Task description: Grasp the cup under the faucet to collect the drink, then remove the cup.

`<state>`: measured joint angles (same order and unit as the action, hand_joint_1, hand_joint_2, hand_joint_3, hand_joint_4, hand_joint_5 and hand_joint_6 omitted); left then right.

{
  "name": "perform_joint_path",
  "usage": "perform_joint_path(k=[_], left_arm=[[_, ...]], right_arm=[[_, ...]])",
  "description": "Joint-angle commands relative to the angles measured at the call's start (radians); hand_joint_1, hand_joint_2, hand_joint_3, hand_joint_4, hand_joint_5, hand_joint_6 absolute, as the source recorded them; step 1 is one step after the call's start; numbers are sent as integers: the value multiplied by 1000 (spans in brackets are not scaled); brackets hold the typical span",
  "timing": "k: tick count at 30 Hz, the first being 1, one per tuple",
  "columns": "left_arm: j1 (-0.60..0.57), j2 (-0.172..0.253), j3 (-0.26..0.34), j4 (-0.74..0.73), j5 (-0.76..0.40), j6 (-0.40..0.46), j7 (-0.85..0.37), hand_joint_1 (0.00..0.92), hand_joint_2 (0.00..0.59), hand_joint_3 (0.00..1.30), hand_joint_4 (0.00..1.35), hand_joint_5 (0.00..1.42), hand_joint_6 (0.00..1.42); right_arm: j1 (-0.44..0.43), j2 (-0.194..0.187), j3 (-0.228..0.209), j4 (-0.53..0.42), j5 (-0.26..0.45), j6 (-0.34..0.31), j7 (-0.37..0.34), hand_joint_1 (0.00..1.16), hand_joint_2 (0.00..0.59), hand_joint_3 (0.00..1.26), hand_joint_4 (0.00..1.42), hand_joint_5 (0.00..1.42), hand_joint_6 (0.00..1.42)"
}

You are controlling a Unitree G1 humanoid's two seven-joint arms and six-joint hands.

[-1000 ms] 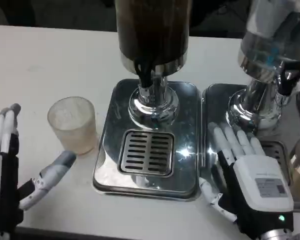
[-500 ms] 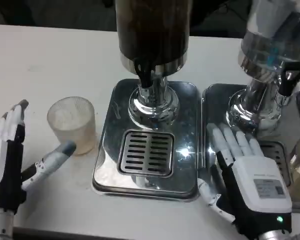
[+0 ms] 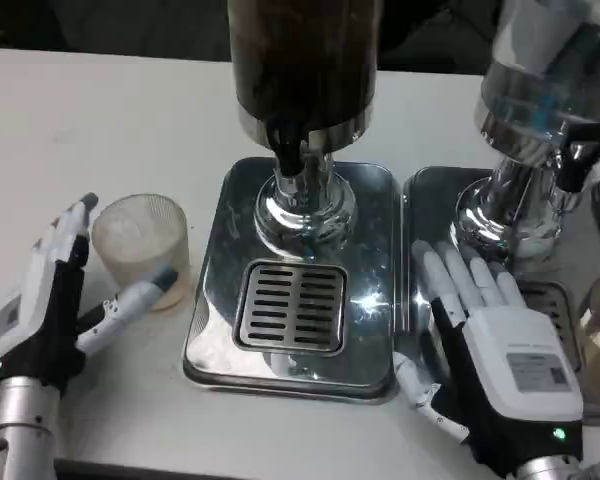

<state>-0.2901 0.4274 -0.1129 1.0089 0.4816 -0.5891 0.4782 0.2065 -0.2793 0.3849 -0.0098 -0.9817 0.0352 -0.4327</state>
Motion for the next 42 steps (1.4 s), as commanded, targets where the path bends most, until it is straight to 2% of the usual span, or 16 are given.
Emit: perform_joint_path(k=[1, 7, 9, 13, 15, 16, 17, 19, 21, 25, 30, 36, 37, 42], left_arm=[[-47, -17, -22, 77, 2, -45, 45, 0, 0, 0, 0, 0, 0], [-82, -64, -16, 154, -30, -100, 102, 0, 0, 0, 0, 0, 0], [-90, -77, -23, 167, -27, -107, 125, 41, 0, 0, 0, 0, 0], [-97, -83, -34, 177, -15, -105, 166, 48, 0, 0, 0, 0, 0], [-102, -80, -40, 183, -8, -98, 175, 104, 0, 0, 0, 0, 0], [-103, -78, -42, 186, -6, -95, 177, 208, 17, 0, 0, 0, 0], [-108, -74, -45, 193, -6, -89, 168, 262, 28, 0, 0, 0, 0], [-114, -66, -53, 203, 0, -78, 153, 279, 29, 0, 0, 0, 0], [-116, -61, -60, 208, 1, -74, 145, 363, 34, 0, 0, 0, 0], [-118, -55, -78, 212, 2, -67, 129, 463, 38, 0, 0, 0, 0], [-120, -53, -81, 213, -5, -70, 114, 498, 29, 0, 0, 48, 6], [-124, -61, -73, 220, -27, -82, 73, 501, 25, 0, 0, 177, 151], [-126, -63, -72, 222, -30, -81, 66, 499, 25, 0, 35, 236, 235], [-129, -62, -72, 228, -42, -79, 49, 505, 25, 55, 172, 400, 406]], right_arm=[[18, -9, 0, -37, -7, 16, 19, 221, 519, 15, 0, 0, 0], [41, -26, -7, -79, -15, 28, 46, 221, 518, 18, 0, 0, 0], [48, -31, -10, -93, -15, 29, 57, 220, 515, 20, 0, 0, 1], [53, -32, -12, -110, -16, 36, 70, 218, 510, 24, 0, 0, 13], [56, -30, -13, -115, -15, 39, 73, 217, 509, 25, 0, 0, 35], [57, -29, -13, -118, -15, 40, 74, 216, 509, 26, 0, 1, 38], [58, -27, -12, -118, -15, 41, 75, 216, 509, 28, 0, 1, 39], [62, -25, -10, -123, -15, 43, 73, 219, 507, 30, 0, 2, 40], [66, -22, -9, -125, -15, 46, 72, 228, 499, 34, 0, 3, 65], [73, -18, -11, -128, -11, 46, 70, 235, 496, 43, 0, 14, 74], [75, -14, -15, -125, -4, 45, 74, 234, 487, 44, 0, 18, 98], [80, -9, -20, -129, -4, 48, 73, 233, 486, 44, 0, 35, 124], [80, -7, -21, -128, -1, 48, 74, 233, 486, 44, 0, 36, 126], [83, -2, -24, -127, 3, 47, 74, 233, 486, 53, 0, 39, 143]])
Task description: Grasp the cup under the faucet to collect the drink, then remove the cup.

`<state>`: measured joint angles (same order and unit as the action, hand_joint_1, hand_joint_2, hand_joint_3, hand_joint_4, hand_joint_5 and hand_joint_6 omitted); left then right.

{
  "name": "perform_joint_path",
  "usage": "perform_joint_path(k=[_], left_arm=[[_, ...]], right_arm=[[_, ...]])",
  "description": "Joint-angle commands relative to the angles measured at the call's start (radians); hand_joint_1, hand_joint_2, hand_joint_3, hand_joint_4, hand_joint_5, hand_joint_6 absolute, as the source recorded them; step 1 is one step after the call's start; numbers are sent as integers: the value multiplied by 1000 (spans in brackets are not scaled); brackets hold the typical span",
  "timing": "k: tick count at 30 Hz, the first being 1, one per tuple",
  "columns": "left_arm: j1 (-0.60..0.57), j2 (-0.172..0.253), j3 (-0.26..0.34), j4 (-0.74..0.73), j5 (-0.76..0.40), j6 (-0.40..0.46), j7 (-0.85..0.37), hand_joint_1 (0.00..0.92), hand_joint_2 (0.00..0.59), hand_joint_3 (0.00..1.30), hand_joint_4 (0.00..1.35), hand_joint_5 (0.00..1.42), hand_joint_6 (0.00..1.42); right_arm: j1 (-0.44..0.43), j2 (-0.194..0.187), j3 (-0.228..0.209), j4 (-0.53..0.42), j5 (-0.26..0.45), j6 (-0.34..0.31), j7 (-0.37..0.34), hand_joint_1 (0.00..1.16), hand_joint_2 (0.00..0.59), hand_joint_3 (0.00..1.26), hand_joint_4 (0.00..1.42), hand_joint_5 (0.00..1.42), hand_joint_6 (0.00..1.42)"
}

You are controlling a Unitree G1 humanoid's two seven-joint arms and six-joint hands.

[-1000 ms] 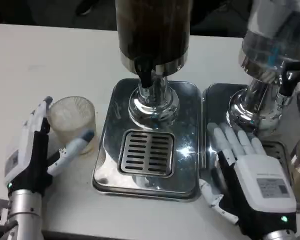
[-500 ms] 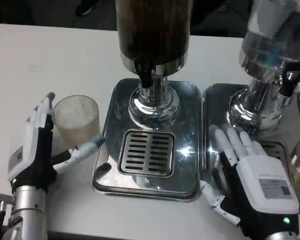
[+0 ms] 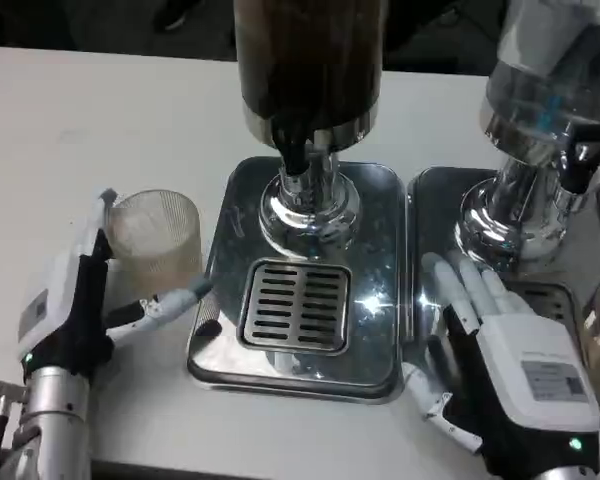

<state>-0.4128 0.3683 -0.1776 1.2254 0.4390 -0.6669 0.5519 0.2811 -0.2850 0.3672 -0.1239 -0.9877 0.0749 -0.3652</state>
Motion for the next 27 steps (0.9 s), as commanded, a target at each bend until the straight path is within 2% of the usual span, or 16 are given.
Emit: perform_joint_path(k=[1, 4, 7, 9, 13, 14, 16, 19, 21, 27], left_arm=[[-6, -3, -8, 12, -1, -2, -27, 505, 25, 60, 196, 422, 428], [-6, -3, -6, 15, -5, -4, -27, 505, 24, 102, 267, 509, 547], [-9, -3, -12, 16, -4, -1, -28, 505, 24, 114, 303, 533, 561], [-9, -6, -12, 17, -5, -1, -23, 514, 25, 189, 405, 632, 706], [-5, -9, -15, 16, 1, -1, 8, 545, 38, 334, 530, 738, 830], [-5, -9, -16, 16, 2, -1, 14, 574, 42, 449, 685, 865, 956], [-2, -8, -21, 13, 12, 2, 52, 623, 23, 648, 840, 1005, 1080], [3, -4, -25, 7, 26, 2, 111, 661, 0, 848, 1024, 1166, 1271], [4, -2, -29, 5, 33, 3, 137, 667, 0, 895, 1066, 1203, 1302], [13, 6, -58, -32, 100, 2, 345, 681, 0, 954, 1138, 1242, 1314]], right_arm=[[10, 5, -6, -13, 10, 8, 5, 233, 486, 53, 0, 39, 145], [14, 10, -6, -12, 13, 10, 4, 232, 486, 54, 0, 39, 147], [16, 12, -7, -13, 15, 11, 3, 232, 486, 54, 0, 44, 148], [16, 13, -8, -14, 17, 11, 2, 232, 486, 54, 0, 49, 160], [16, 15, -9, -14, 21, 13, 4, 231, 482, 54, 0, 50, 164], [15, 15, -9, -14, 22, 13, 5, 230, 481, 54, 0, 50, 165], [14, 14, -9, -13, 25, 14, 5, 228, 477, 54, 0, 50, 177], [13, 14, -9, -12, 28, 14, 6, 226, 476, 54, 0, 54, 181], [11, 12, -8, -11, 30, 14, 6, 225, 476, 57, 0, 56, 182], [7, 9, -5, -8, 31, 12, 4, 224, 476, 62, 0, 60, 185]])
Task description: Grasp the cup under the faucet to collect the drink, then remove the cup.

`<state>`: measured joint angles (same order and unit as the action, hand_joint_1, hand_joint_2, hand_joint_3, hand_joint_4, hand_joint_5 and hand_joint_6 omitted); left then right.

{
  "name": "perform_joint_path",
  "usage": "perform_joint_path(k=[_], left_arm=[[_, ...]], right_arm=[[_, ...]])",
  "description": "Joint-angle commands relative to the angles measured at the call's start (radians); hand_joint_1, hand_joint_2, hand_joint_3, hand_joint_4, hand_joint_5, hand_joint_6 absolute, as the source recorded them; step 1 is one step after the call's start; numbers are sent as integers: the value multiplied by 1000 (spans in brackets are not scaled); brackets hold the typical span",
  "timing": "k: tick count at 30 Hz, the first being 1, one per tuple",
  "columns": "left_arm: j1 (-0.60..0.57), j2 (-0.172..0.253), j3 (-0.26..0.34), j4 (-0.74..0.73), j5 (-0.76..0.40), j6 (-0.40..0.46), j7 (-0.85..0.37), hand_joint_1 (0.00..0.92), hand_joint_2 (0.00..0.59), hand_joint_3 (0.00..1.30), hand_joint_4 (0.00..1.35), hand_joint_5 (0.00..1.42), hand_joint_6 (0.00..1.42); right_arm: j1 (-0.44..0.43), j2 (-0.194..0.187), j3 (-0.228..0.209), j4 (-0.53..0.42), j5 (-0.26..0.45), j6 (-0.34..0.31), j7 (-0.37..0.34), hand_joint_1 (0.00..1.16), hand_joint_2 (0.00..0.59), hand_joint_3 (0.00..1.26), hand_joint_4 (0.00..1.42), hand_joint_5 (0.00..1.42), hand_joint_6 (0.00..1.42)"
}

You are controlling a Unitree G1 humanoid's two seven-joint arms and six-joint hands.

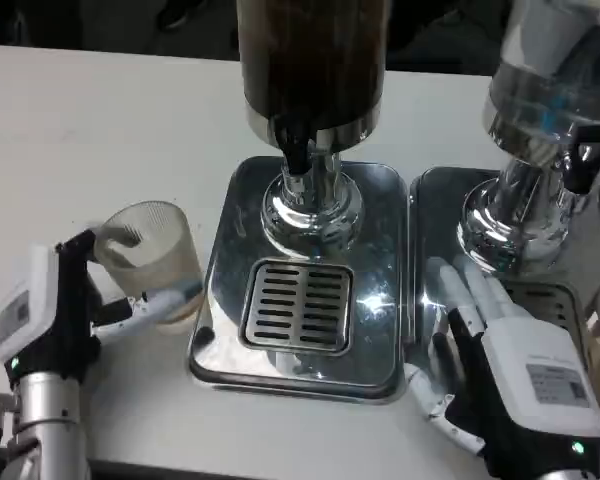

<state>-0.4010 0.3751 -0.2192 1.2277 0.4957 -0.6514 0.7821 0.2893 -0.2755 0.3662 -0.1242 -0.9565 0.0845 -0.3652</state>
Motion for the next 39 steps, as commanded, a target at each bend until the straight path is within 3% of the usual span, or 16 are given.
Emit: perform_joint_path(k=[1, 14, 20, 30, 39], left_arm=[[0, -1, -17, -38, 50, -13, 131, 682, 0, 969, 1149, 1248, 1318], [4, -6, -15, -35, 56, -21, 146, 678, 0, 1008, 1183, 1275, 1380], [11, -3, -57, -110, 113, -60, 201, 670, 0, 999, 1165, 1248, 1357], [0, -14, -86, -147, 148, -78, 187, 662, 0, 998, 1152, 1234, 1362], [-59, -56, -149, -115, 190, -57, 148, 660, 0, 998, 1152, 1221, 1364]], right_arm=[[-2, -1, -4, -8, 0, 1, 2, 224, 476, 62, 0, 60, 185], [-9, -8, -5, -7, -3, -4, -5, 222, 476, 64, 0, 61, 190], [-9, -15, -18, -19, -1, -5, -11, 221, 476, 64, 0, 56, 192], [1, -14, -42, -35, -2, -5, -19, 221, 476, 64, 0, 44, 195], [20, -13, -70, -54, 2, 2, -27, 220, 476, 64, 0, 40, 197]])
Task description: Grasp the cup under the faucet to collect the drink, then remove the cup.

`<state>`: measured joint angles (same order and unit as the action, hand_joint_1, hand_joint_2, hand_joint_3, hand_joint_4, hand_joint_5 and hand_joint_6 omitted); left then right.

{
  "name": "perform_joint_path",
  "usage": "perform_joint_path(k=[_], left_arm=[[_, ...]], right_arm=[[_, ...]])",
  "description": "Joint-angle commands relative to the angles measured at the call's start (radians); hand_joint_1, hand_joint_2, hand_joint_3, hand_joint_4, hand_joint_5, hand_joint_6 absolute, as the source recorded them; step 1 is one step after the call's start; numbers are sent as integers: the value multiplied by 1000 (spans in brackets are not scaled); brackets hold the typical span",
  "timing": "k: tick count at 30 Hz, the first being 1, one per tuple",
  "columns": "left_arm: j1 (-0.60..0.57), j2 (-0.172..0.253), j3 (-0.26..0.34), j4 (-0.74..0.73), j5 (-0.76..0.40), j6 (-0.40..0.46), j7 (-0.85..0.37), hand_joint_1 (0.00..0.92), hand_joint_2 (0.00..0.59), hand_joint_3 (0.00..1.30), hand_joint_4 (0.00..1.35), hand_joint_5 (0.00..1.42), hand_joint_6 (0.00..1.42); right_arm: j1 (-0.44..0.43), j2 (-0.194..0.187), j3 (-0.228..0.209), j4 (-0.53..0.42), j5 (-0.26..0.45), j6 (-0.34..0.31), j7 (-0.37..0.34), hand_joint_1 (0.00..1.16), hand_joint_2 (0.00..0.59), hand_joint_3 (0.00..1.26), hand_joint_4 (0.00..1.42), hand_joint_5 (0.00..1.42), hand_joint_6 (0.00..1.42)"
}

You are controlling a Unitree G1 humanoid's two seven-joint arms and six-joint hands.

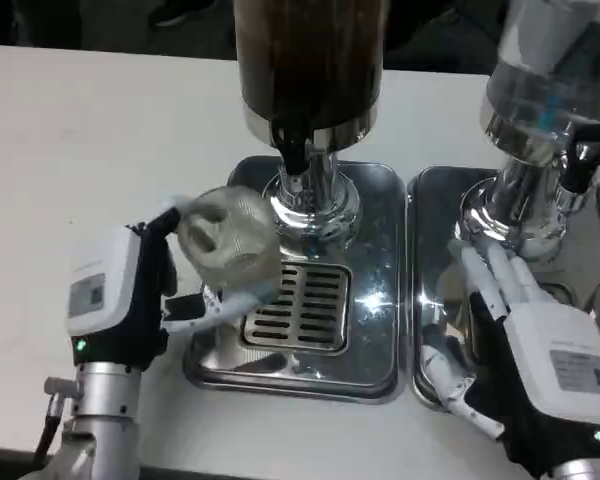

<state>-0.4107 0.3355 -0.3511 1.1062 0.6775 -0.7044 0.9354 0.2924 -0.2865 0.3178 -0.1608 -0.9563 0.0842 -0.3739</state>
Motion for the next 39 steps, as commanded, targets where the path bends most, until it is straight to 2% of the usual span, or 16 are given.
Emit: perform_joint_path(k=[1, 6, 11, 18, 24, 30, 32, 33, 35, 36, 37, 39], left_arm=[[-57, -24, -24, 13, 11, 0, -9, 660, 0, 998, 1152, 1221, 1364], [-108, -64, -63, 67, 27, 40, -43, 663, 0, 1000, 1152, 1232, 1378], [-140, -96, -77, 99, 28, 63, -75, 674, 0, 1013, 1164, 1245, 1382], [-138, -117, -106, 105, 43, 73, -66, 682, 0, 1021, 1166, 1258, 1394], [-134, -128, -122, 105, 48, 87, -45, 686, 0, 1024, 1182, 1268, 1402], [-133, -117, -120, 114, 39, 97, -47, 689, 0, 1024, 1183, 1262, 1404], [-130, -111, -118, 116, 34, 90, -55, 690, 0, 994, 1151, 1241, 1402], [-129, -110, -117, 117, 33, 88, -57, 684, 0, 945, 1091, 1190, 1357], [-126, -108, -116, 116, 30, 81, -60, 638, 0, 823, 934, 1071, 1232], [-125, -107, -116, 115, 29, 78, -62, 534, 3, 718, 803, 985, 1108], [-124, -106, -115, 115, 27, 76, -65, 451, 7, 660, 753, 965, 1081], [-124, -106, -114, 115, 25, 73, -71, 353, 23, 560, 715, 924, 1019]], right_arm=[[19, 2, -23, -18, 2, 4, -20, 220, 476, 64, 0, 40, 197], [21, 24, -19, -26, -4, 8, -23, 220, 476, 64, 0, 39, 198], [17, 28, -22, -21, -5, 7, -18, 220, 476, 64, 0, 39, 198], [24, 31, -27, -19, 1, 6, -16, 220, 476, 64, 0, 31, 199], [19, 38, -23, -14, 2, 5, -15, 223, 482, 64, 0, 29, 199], [14, 42, -24, -8, 4, 4, -17, 225, 485, 64, 0, 28, 199], [12, 41, -25, -4, 9, 2, -16, 226, 485, 64, 0, 28, 199], [11, 41, -26, -2, 12, 1, -16, 226, 485, 64, 0, 28, 199], [8, 42, -25, 2, 14, -1, -16, 227, 485, 64, 0, 28, 199], [5, 42, -25, 5, 16, -1, -16, 227, 484, 64, 0, 30, 199], [3, 42, -25, 7, 17, -2, -17, 226, 483, 64, 0, 31, 199], [-1, 41, -24, 10, 18, -3, -18, 226, 480, 64, 0, 34, 199]])
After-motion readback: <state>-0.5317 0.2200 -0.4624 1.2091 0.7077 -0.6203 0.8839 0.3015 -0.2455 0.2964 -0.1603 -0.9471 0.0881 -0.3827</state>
